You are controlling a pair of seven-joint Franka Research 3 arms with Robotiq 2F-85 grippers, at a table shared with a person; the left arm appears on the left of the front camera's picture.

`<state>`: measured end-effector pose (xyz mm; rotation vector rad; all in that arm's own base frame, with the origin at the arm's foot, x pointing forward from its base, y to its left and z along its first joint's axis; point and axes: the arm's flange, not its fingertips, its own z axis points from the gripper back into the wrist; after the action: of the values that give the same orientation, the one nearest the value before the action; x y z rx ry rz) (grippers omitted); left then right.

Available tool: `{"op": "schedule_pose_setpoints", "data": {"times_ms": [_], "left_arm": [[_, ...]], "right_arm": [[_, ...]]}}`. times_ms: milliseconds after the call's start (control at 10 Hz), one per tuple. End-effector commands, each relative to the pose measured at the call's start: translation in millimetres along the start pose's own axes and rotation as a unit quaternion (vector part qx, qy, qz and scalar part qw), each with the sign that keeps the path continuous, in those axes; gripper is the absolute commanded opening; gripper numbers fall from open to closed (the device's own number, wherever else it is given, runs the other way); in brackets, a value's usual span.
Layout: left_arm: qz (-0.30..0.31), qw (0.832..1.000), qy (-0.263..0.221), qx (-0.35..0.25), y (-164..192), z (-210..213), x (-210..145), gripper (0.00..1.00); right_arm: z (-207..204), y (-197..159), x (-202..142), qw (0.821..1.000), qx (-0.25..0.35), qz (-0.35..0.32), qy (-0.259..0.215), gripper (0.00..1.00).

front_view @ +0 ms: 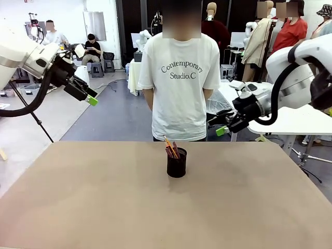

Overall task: Place the pens into the pen holder.
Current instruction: Pick up a writing instrument from the table and place it into the Pen holder.

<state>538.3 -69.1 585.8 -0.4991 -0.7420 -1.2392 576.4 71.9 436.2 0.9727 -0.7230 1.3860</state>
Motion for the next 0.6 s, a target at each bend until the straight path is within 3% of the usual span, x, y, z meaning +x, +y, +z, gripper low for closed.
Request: {"op": "schedule_pose_setpoints", "data": {"times_ms": [0,500], "left_arm": [[-0.006,1.0,0.001,0.002,1.5,1.6,-1.1,1.0],[-0.006,1.0,0.001,0.002,1.5,1.6,-1.1,1.0]], "right_arm": [[21.2,10.6,9.1,0.998,-0.05,-0.023,0.033,1.0],[96.9,5.2,70.1,0.987,-0.131,-0.037,0.091,1.0]]}}
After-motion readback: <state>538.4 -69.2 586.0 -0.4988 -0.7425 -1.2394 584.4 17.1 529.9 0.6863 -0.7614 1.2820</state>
